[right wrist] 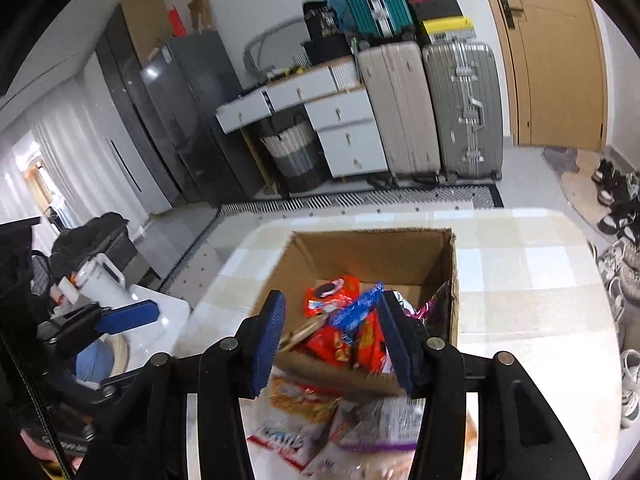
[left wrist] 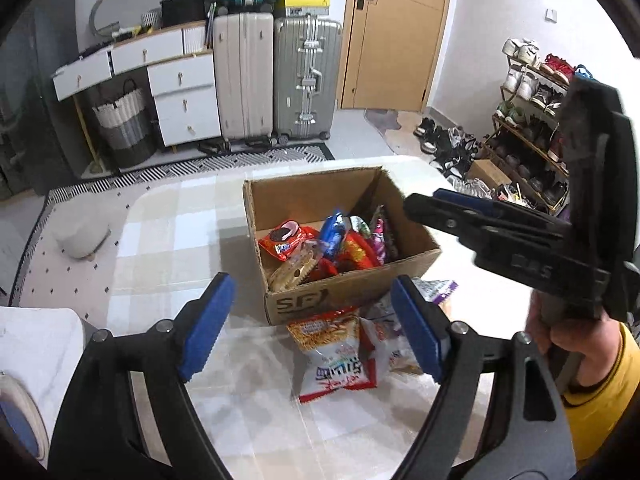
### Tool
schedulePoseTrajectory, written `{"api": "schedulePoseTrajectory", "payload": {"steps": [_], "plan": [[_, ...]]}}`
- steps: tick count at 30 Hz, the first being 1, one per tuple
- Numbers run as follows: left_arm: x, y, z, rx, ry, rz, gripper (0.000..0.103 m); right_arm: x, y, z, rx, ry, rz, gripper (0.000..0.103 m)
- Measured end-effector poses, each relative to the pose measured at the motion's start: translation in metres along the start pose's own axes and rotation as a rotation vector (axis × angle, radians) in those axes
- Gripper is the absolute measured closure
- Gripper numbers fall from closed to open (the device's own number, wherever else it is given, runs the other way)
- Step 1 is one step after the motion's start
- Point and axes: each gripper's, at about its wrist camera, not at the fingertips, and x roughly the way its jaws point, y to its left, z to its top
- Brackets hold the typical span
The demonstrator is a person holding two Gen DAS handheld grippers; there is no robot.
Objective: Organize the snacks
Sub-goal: 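Withdraw both tools from the box back toward the remaining snacks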
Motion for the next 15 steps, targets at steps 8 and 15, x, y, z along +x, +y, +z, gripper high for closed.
{"api": "schedulePoseTrajectory", "payload": {"steps": [8, 15], "plan": [[-0.089, -0.040, -0.031, 0.017, -0.112, -0.004, 0.021, -0.104, 0.035, -0.033, -0.033, -0.173, 0.047, 0.031], [-0.159, -0.066, -0.072, -0.009, -0.172, -0.011, 0.019, -0.178, 0.059, -0.081, -0.039, -0.291, 0.069, 0.016]]}}
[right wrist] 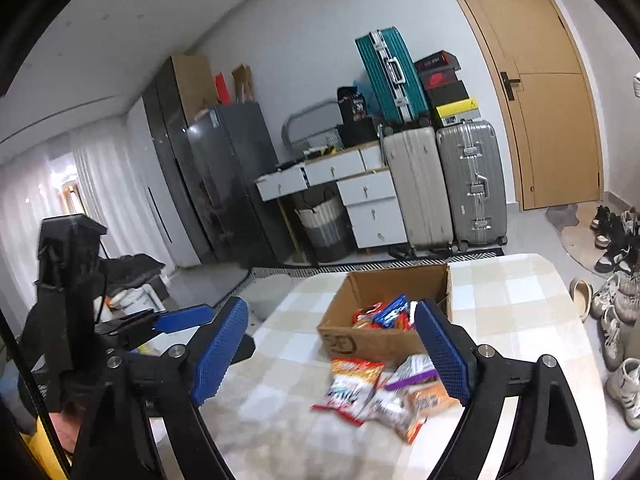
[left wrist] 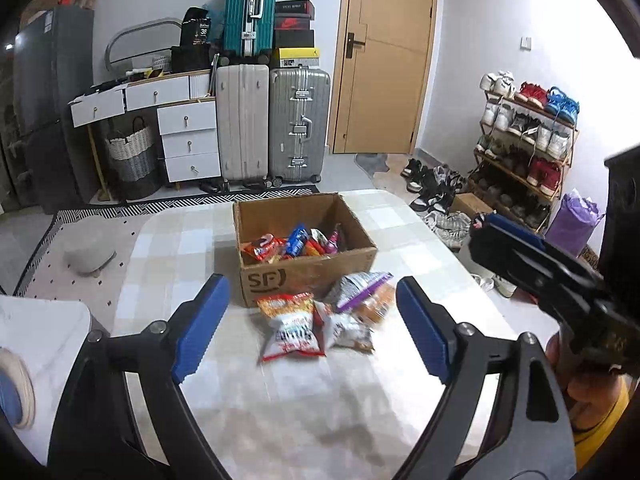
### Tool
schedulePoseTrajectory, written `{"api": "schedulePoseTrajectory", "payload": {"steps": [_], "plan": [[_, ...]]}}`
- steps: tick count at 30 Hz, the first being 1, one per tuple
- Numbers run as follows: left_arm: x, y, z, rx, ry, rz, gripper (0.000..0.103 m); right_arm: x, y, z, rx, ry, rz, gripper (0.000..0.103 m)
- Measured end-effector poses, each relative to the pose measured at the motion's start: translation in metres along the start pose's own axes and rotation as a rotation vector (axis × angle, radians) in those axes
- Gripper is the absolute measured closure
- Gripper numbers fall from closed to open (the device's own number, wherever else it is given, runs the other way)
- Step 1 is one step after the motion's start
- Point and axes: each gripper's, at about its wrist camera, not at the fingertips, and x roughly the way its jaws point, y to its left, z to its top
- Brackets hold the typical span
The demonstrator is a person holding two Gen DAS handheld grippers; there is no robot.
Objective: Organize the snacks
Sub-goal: 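Withdraw both tools from the box back toward the remaining snacks, then grasp the noodle snack bag with the left tool while the right tool grasps the orange bread roll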
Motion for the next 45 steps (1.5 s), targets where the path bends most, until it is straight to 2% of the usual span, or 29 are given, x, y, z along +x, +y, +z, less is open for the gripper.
{"api": "schedulePoseTrajectory", "payload": {"steps": [3, 6, 7, 11, 16, 20, 24, 28, 32, 36, 45], "plan": [[-0.032, -0.011, -0.020, -0.004, -0.024, 0.002, 0.016, -0.032, 0.010, -0.014, 0.007, -0.029, 0.013, 0.010], [-0.062, -0.017, -0.041, -0.022, -0.051, 0.014, 0.006, -0.060, 0.019, -0.026, 0.003, -0.067, 0.012, 0.008], [-0.065, -0.017, -0.045, -0.031, -0.054, 0.013, 0.001, -0.074, 0.023, -0.032, -0.002, -0.090, 0.019, 0.004], [-0.095, -0.022, -0.071, -0.056, -0.083, 0.016, 0.001, -0.105, 0.042, -0.053, -0.060, -0.123, 0.021, 0.004], [-0.127, -0.028, -0.102, -0.077, -0.145, 0.047, 0.001, -0.131, 0.065, -0.085, -0.169, -0.150, -0.019, 0.004], [-0.133, -0.026, -0.123, -0.087, -0.160, 0.073, 0.001, -0.137, 0.063, -0.102, -0.161, -0.159, -0.038, 0.004], [-0.121, -0.023, -0.144, -0.095, -0.109, 0.066, 0.001, -0.132, 0.057, -0.115, -0.154, -0.134, -0.059, 0.004], [-0.093, -0.017, -0.154, -0.110, -0.049, 0.057, 0.001, -0.120, 0.047, -0.126, -0.135, -0.106, -0.058, 0.003], [-0.060, -0.010, -0.152, -0.120, -0.007, 0.055, 0.001, -0.099, 0.036, -0.132, -0.107, -0.051, -0.037, 0.003], [-0.031, -0.001, -0.148, -0.127, 0.028, 0.052, 0.001, -0.079, 0.026, -0.135, -0.100, -0.032, -0.033, 0.003], [0.039, 0.022, -0.139, -0.166, 0.102, 0.060, 0.001, -0.033, -0.004, -0.135, -0.080, 0.012, -0.068, 0.003]]}}
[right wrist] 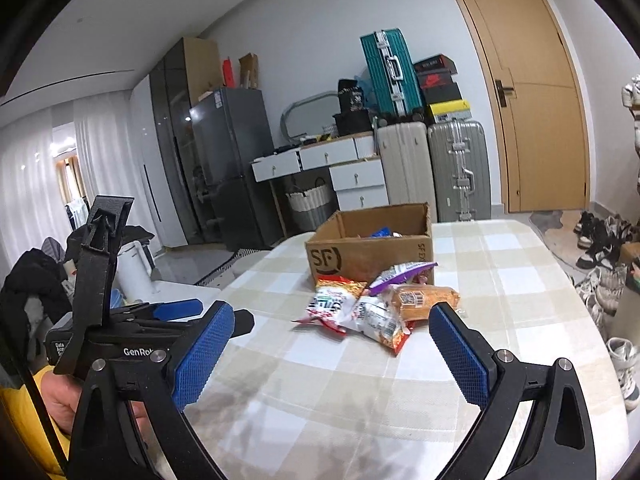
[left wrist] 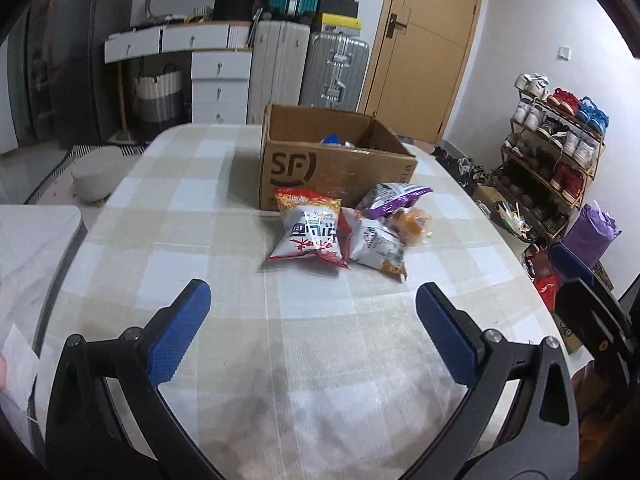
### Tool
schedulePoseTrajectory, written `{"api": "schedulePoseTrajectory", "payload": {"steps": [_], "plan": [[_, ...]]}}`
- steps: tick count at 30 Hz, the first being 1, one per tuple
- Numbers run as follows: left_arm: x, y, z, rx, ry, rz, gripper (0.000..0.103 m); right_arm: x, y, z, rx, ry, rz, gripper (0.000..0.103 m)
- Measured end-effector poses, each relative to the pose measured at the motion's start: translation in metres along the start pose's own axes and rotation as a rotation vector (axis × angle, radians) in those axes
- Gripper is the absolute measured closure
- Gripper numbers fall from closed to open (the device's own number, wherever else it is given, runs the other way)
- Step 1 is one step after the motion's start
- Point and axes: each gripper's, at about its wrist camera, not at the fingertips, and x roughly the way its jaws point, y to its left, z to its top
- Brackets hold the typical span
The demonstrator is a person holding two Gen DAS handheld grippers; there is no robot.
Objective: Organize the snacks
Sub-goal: 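Grasp the noodle snack bag with the left tool while the right tool grasps the orange bread roll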
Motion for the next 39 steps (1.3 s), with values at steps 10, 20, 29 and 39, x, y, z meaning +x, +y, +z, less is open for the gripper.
{"api": "schedulePoseTrajectory", "payload": {"steps": [10, 20, 29, 39], "plan": [[0.084, 0.005, 0.031, 0.020, 0.102, 0.008, 0.001, 0.049, -0.047, 0.015, 0.086, 0.076, -0.060, 0.003], [0.167, 0.016, 0.056, -0.028, 0.233, 0.010, 0.001, 0.128, -0.111, 0.025, 0.277, 0.286, -0.078, 0.004], [0.235, 0.020, 0.075, -0.049, 0.321, 0.015, 0.001, 0.185, -0.170, 0.009, 0.604, 0.426, 0.043, 0.018], [0.293, 0.028, 0.091, -0.067, 0.385, -0.038, 0.018, 0.202, -0.183, -0.002, 0.658, 0.449, 0.051, 0.018]]}}
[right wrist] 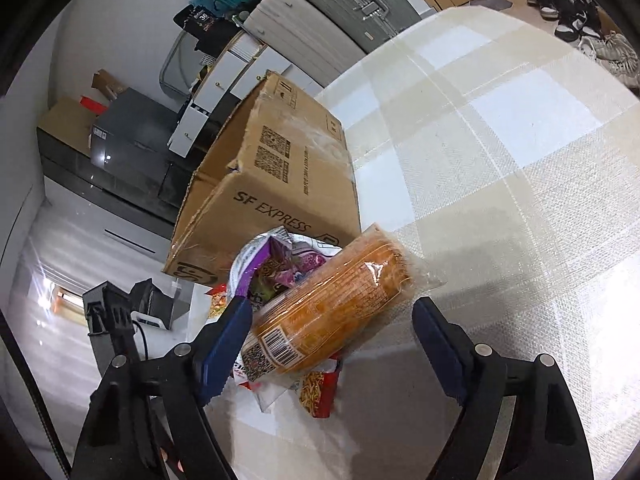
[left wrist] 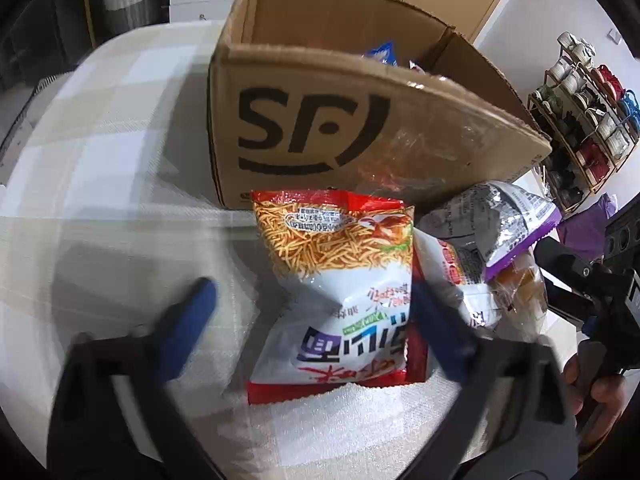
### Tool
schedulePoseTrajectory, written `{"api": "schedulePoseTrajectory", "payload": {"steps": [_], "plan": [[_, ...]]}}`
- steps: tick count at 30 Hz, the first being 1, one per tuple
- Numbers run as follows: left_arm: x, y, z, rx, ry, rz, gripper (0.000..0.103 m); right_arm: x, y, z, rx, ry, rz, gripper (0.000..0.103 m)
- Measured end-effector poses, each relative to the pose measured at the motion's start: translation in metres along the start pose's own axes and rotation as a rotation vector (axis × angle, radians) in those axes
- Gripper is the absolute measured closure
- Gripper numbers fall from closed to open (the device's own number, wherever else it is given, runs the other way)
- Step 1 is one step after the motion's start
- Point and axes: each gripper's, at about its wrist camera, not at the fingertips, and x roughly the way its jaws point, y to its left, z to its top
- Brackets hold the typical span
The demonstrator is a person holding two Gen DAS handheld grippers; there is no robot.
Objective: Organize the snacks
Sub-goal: 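Grasp the noodle snack bag with the left tool while the right tool grasps the orange bread roll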
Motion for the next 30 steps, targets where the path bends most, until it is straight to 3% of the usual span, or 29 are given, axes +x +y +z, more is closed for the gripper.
{"api": "schedulePoseTrajectory", "payload": {"steps": [1, 3, 5, 17, 24, 30], "plan": [[0.000, 0.001, 0.002, 0.003, -0.010, -0.003, 0.023, 0.001, -0.001, 0.001, 0.003, 0.001, 0.001, 0.018], [0.002, 0.002, 0.008, 0.011, -0.014, -0.049, 0.049, 0.005, -0.003, 0.004, 0.007, 0.010, 0.004, 0.018], [0.002, 0.004, 0.011, 0.012, -0.026, -0.050, 0.056, 0.005, -0.005, 0.004, 0.004, 0.006, 0.000, 0.018], [0.004, 0.017, 0.020, 0.007, -0.053, -0.071, 0.059, -0.001, -0.002, -0.002, 0.010, 0.005, -0.005, 0.018], [-0.007, 0.016, -0.003, 0.013, -0.051, -0.078, 0.059, 0.007, 0.006, -0.005, -0.013, 0.019, 0.004, 0.019], [-0.017, 0.020, -0.018, 0.004, -0.048, -0.081, 0.059, 0.011, 0.004, -0.007, -0.007, 0.010, 0.038, 0.042]]}}
